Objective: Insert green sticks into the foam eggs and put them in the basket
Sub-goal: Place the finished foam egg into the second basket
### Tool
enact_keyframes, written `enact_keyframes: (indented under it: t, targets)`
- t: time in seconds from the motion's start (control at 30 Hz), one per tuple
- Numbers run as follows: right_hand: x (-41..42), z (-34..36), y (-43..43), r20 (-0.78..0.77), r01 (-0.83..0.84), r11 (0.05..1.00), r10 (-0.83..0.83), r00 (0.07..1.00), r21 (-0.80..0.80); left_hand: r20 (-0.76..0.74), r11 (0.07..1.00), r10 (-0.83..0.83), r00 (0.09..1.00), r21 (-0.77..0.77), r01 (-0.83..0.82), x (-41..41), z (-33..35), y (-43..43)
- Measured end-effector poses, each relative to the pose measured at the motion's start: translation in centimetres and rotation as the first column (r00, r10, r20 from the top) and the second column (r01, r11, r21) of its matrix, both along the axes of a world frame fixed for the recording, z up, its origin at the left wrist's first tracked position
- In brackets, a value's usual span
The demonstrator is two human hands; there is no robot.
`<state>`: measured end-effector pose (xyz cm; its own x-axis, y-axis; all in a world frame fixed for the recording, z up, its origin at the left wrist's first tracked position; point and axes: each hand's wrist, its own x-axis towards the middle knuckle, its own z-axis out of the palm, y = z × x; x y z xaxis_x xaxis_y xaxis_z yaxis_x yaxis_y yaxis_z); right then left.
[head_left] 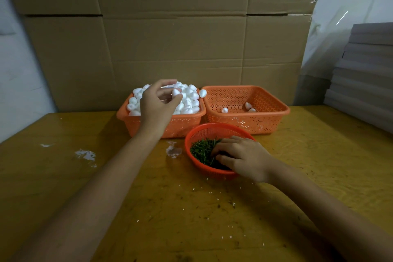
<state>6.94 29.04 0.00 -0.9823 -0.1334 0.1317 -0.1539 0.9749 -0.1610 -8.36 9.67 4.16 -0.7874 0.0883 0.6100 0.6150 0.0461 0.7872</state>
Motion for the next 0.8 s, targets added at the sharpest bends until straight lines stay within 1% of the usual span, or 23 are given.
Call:
enact_keyframes:
  t: [0.07, 0.17, 0.27, 0.33, 0.47, 0.63, 0.8]
  targets:
    - [-0.1, 0.0, 0.0, 0.006, 0.003, 1.0, -0.002, 1.0, -0.015, 0.099, 0.991, -0.099, 0.99, 0.104, 0.089, 1.1, -0.5, 0.2]
    - [-0.1, 0.0, 0.0, -0.012, 0.004, 0.999, -0.005, 1.0, -0.044, 0.253, 0.929, -0.287, 0.924, 0.307, 0.204, 2.9, -1.2, 0.6]
    - [-0.1, 0.1, 0.1, -0.007, 0.0, 0.996, -0.001, 1.0, -0.093, 0.32, 0.846, -0.462, 0.827, 0.438, 0.303, 4.7, -2.2, 0.6]
    - [0.0, 0.2, 0.2, 0.006, 0.005, 0.992, -0.004, 1.0, -0.126, 0.34, 0.806, -0.533, 0.775, 0.481, 0.344, 5.6, -2.6, 0.4]
    - [0.3, 0.3, 0.2, 0.004, -0.006, 0.981, 0.007, 1.0, -0.195, 0.306, 0.747, -0.629, 0.714, 0.492, 0.447, 6.8, -3.4, 0.2]
    - [0.6, 0.7, 0.0, -0.022, -0.033, 0.96, 0.028, 0.999, -0.277, 0.278, 0.738, -0.652, 0.705, 0.445, 0.507, 7.1, -3.7, -0.1]
    - [0.7, 0.1, -0.2, -0.188, -0.099, 0.925, 0.031, 0.982, -0.367, 0.298, 0.762, -0.638, 0.71, 0.382, 0.523, 7.3, -3.9, -0.2]
